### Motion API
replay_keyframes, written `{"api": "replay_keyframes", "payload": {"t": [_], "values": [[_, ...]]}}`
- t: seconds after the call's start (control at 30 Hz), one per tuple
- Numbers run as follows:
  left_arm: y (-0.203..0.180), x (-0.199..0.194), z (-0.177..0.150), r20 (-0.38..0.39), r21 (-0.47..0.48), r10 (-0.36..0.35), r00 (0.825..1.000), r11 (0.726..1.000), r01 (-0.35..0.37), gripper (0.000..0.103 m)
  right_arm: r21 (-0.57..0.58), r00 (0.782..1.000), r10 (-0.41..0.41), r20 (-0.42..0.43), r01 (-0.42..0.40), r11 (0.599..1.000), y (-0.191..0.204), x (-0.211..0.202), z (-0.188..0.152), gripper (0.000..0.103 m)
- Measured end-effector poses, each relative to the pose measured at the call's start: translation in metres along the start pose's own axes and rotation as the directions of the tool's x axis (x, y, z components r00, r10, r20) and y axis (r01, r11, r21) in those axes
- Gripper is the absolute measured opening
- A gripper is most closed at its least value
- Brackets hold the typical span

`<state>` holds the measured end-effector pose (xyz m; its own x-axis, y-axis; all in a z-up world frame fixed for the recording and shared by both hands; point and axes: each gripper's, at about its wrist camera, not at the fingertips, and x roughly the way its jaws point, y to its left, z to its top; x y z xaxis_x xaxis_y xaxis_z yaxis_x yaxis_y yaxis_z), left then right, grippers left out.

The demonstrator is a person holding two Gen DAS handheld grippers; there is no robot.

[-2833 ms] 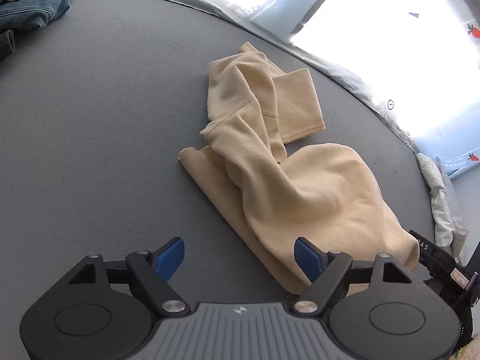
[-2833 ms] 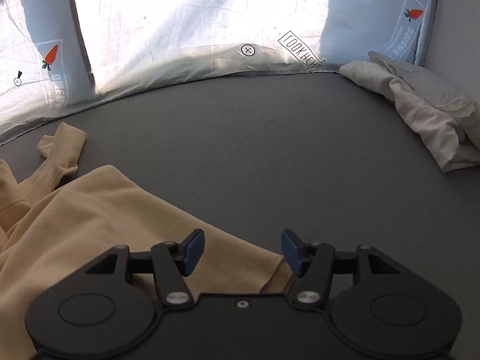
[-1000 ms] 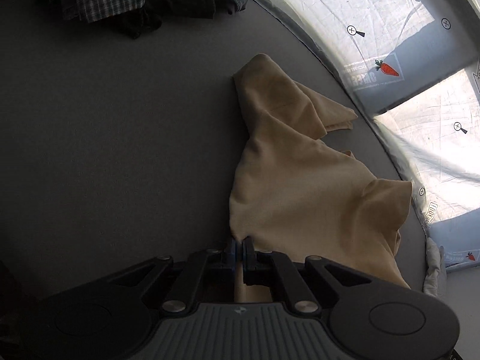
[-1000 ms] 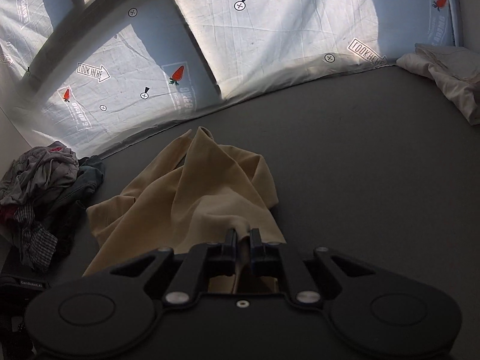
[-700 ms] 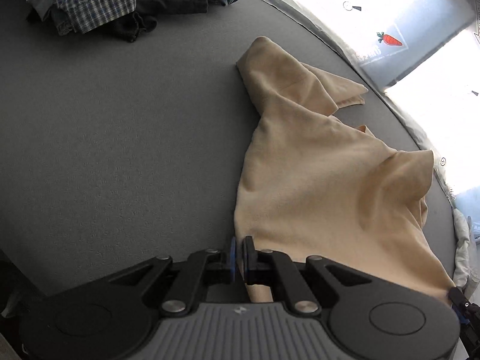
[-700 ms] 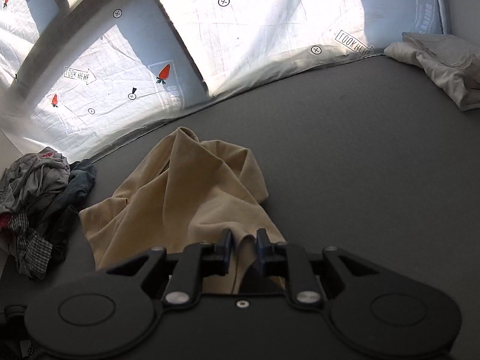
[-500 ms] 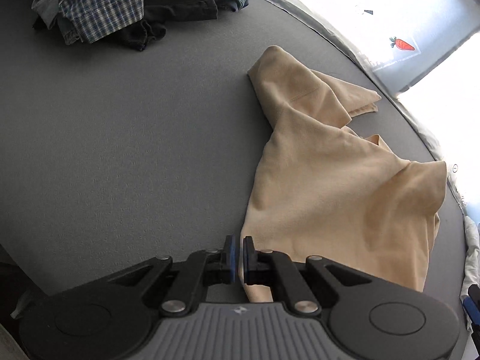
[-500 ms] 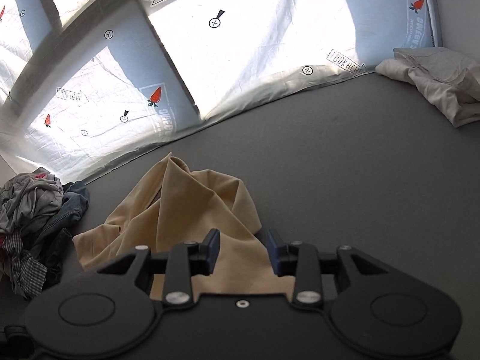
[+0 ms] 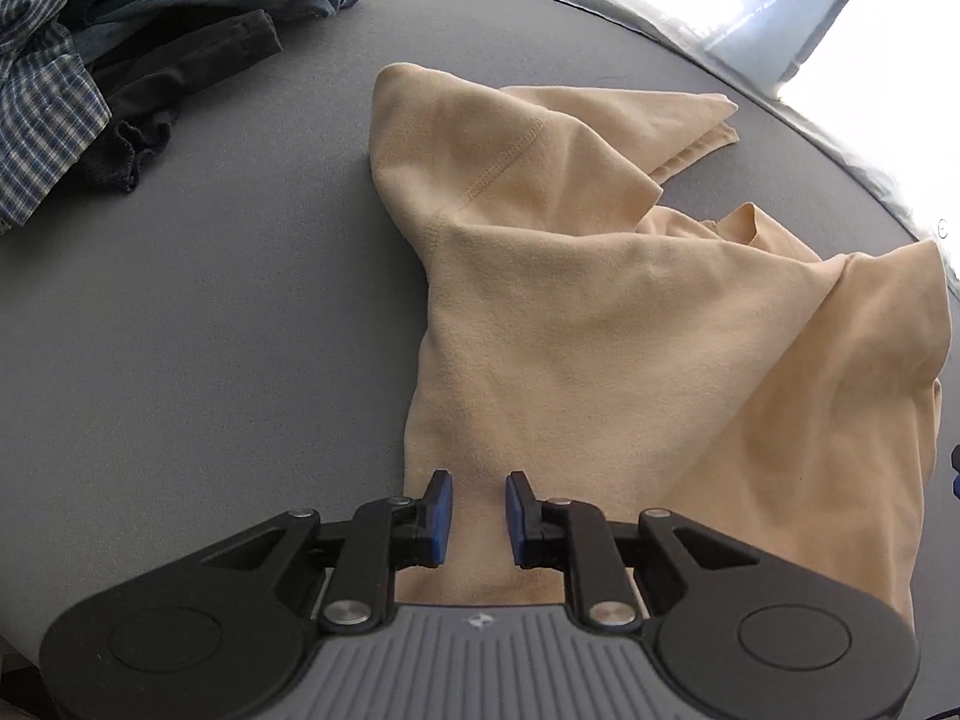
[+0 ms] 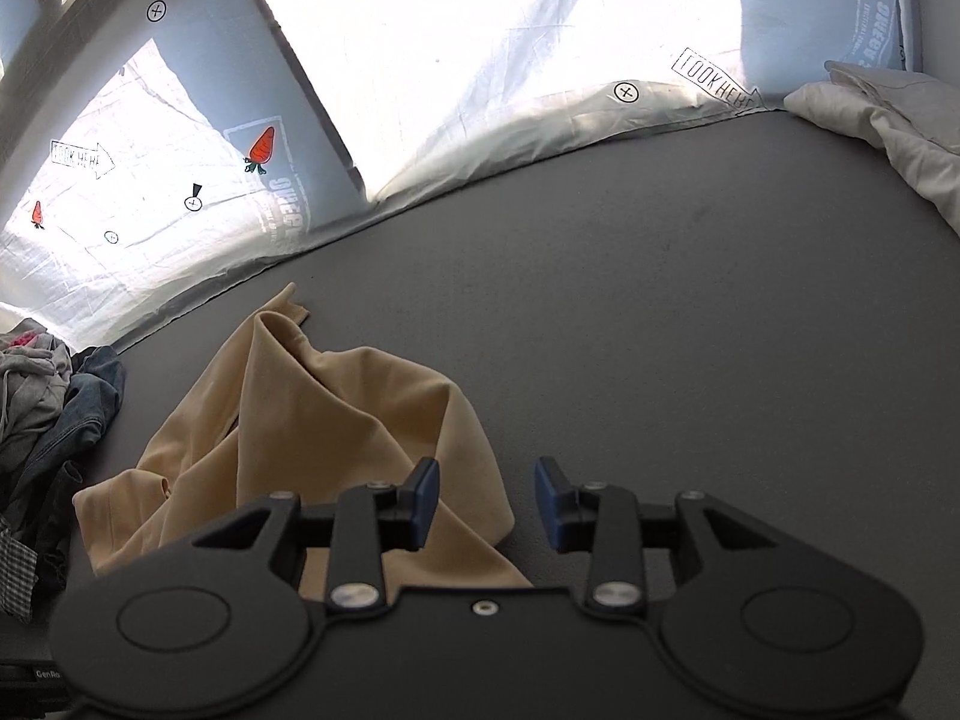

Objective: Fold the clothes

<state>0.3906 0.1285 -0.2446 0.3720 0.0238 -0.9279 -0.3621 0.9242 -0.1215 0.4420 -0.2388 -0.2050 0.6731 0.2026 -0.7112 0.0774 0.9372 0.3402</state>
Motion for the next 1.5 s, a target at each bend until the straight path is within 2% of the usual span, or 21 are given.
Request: {"api": "replay_keyframes", "payload": {"t": [0.17,0.23,0.3,0.4,0.47,0.5,0.53,0.57,0.63,0.73,0.8,0.83,0.9,0.97,1.03,1.07,1.13,1.2,1.23,1.37,1.5], "values": [[-0.008,0.002,-0.002,0.02,0.029,0.001,1.0,1.0,-0.002,0.036,-0.008,0.998,0.034,-0.051,-0.035,0.999,-0.003,0.022,-0.003,0.037],[-0.01,0.004,-0.002,0.024,0.01,-0.025,0.999,1.0,0.025,0.053,-0.002,0.996,0.056,-0.072,-0.056,0.998,-0.006,0.028,-0.001,0.039],[-0.014,0.005,-0.002,0.027,0.001,-0.032,0.999,0.999,0.032,0.065,-0.009,0.993,0.073,-0.088,-0.074,0.997,-0.007,0.034,0.001,0.042],[-0.02,0.006,-0.002,0.03,-0.01,-0.037,0.999,0.999,0.038,0.072,-0.021,0.987,0.114,-0.117,-0.117,0.993,-0.007,0.042,0.002,0.043],[-0.024,0.007,-0.002,0.032,-0.013,-0.031,0.999,0.999,0.032,0.075,-0.034,0.98,0.147,-0.134,-0.153,0.988,-0.008,0.045,0.0,0.028],[-0.025,0.007,-0.002,0.032,-0.012,-0.028,0.999,1.0,0.029,0.077,-0.05,0.981,0.148,-0.125,-0.156,0.987,-0.009,0.042,0.0,0.025],[-0.027,0.008,-0.002,0.032,-0.012,-0.025,0.999,1.0,0.026,0.08,-0.068,0.983,0.145,-0.111,-0.153,0.986,-0.01,0.039,0.0,0.015],[-0.03,0.009,-0.002,0.028,-0.006,-0.024,0.999,1.0,0.024,0.082,-0.086,0.985,0.142,-0.098,-0.151,0.985,-0.011,0.036,0.0,0.011],[-0.037,0.013,-0.002,0.016,0.021,-0.018,1.0,1.0,0.017,0.094,-0.12,0.995,0.09,-0.032,-0.094,0.988,-0.013,0.024,0.005,0.006],[-0.054,0.021,-0.003,-0.007,0.098,0.033,0.999,0.995,-0.032,0.101,-0.184,0.996,-0.003,0.092,0.02,0.983,-0.014,0.002,0.015,0.004],[-0.061,0.024,-0.005,-0.012,0.137,0.066,0.998,0.989,-0.064,0.103,-0.254,0.972,-0.084,0.221,0.14,0.957,-0.01,-0.018,0.022,0.004],[-0.062,0.024,-0.005,-0.012,0.138,0.067,0.998,0.988,-0.065,0.103,-0.286,0.948,-0.123,0.292,0.21,0.935,-0.008,-0.029,0.025,0.004],[-0.063,0.024,-0.005,-0.011,0.142,0.07,0.997,0.988,-0.068,0.103,-0.329,0.881,-0.189,0.433,0.35,0.877,-0.002,-0.048,0.03,0.004],[-0.064,0.023,-0.006,-0.009,0.148,0.073,0.997,0.986,-0.07,0.103,-0.346,0.793,-0.23,0.565,0.48,0.806,0.004,-0.064,0.031,0.004],[-0.064,0.022,-0.007,-0.008,0.15,0.073,0.997,0.986,-0.071,0.103,-0.364,0.746,-0.229,0.625,0.538,0.761,0.006,-0.069,0.028,0.006],[-0.065,0.022,-0.007,-0.009,0.151,0.073,0.997,0.986,-0.07,0.103,-0.386,0.755,-0.233,0.613,0.543,0.746,0.006,-0.065,0.027,0.007],[-0.065,0.022,-0.008,-0.007,0.153,0.073,0.997,0.986,-0.071,0.103,-0.444,0.829,-0.295,0.476,0.515,0.733,0.001,-0.041,0.024,0.009],[-0.065,0.021,-0.01,-0.006,0.157,0.072,0.997,0.985,-0.07,0.103,-0.46,0.897,-0.339,0.285,0.438,0.773,-0.011,-0.018,0.019,0.009],[-0.065,0.021,-0.011,-0.004,0.16,0.071,0.997,0.985,-0.069,0.103,-0.429,0.914,-0.34,0.222,0.404,0.808,-0.02,-0.013,0.014,0.01],[-0.065,0.02,-0.013,0.004,0.166,0.069,0.998,0.984,-0.068,0.103,-0.285,0.93,-0.335,0.149,0.365,0.886,-0.044,-0.016,0.007,0.038],[-0.067,0.017,-0.014,0.004,0.164,0.072,0.997,0.984,-0.072,0.103,-0.142,0.924,-0.361,0.128,0.377,0.915,-0.068,-0.021,0.007,0.041]]}}
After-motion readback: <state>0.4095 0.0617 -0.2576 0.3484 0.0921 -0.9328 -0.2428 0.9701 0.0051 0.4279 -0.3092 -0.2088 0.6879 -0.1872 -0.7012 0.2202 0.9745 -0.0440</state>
